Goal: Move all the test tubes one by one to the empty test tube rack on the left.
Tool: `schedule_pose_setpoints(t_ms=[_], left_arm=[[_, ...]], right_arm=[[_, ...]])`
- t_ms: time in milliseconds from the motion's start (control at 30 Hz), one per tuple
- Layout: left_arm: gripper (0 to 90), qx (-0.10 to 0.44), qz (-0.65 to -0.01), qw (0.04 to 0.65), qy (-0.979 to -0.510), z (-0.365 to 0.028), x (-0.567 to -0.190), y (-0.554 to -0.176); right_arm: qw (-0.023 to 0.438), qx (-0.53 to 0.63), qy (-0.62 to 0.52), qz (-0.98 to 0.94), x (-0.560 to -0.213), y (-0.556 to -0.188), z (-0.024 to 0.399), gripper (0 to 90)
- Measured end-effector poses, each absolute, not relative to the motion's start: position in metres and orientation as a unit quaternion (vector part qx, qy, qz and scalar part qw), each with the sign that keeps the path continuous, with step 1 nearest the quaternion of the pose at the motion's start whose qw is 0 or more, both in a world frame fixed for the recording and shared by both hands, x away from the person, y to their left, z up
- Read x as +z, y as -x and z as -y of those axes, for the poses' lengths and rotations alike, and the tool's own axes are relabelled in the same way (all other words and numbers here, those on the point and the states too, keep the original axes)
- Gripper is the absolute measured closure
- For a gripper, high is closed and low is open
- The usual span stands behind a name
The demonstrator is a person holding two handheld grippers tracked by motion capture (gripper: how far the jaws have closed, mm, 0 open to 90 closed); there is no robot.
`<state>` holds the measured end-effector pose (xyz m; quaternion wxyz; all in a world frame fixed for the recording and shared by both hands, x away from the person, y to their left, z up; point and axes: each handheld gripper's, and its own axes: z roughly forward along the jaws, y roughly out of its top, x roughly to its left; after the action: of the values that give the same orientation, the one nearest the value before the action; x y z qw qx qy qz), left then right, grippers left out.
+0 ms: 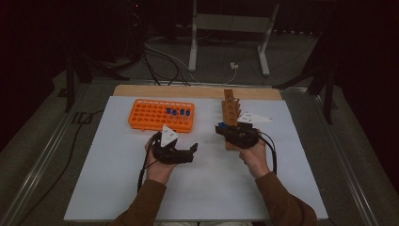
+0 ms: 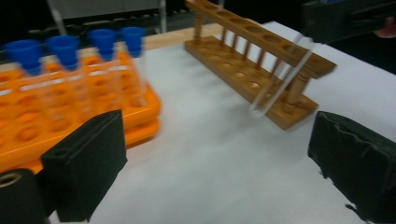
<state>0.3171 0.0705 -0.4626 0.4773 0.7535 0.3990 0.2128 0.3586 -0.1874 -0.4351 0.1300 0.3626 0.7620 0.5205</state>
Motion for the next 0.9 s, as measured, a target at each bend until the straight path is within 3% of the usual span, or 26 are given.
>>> schedule_pose_setpoints(t_ms=[233, 367, 467, 667, 900], left_arm=[[8.0, 0.203, -0.372, 0.47, -0.775, -0.046, -0.465, -0.32], [24.6, 0.212, -0.359, 0.464, -0.781, -0.039, -0.466, -0.319], [41.9, 0.214, -0.356, 0.467, -0.781, -0.036, -0.466, -0.319], [65.1, 0.218, -0.333, 0.473, -0.786, -0.029, -0.466, -0.318], [74.6, 0.228, -0.331, 0.464, -0.789, -0.025, -0.468, -0.319]], right_arm=[[0.115, 0.521, -0.353, -0.769, -0.44, -0.353, 0.174, 76.7], [0.111, 0.519, -0.348, -0.773, -0.441, -0.351, 0.169, 76.7], [0.108, 0.519, -0.346, -0.774, -0.442, -0.35, 0.166, 76.7], [0.095, 0.523, -0.346, -0.773, -0.443, -0.349, 0.163, 76.7], [0.091, 0.521, -0.346, -0.775, -0.445, -0.349, 0.162, 76.7]])
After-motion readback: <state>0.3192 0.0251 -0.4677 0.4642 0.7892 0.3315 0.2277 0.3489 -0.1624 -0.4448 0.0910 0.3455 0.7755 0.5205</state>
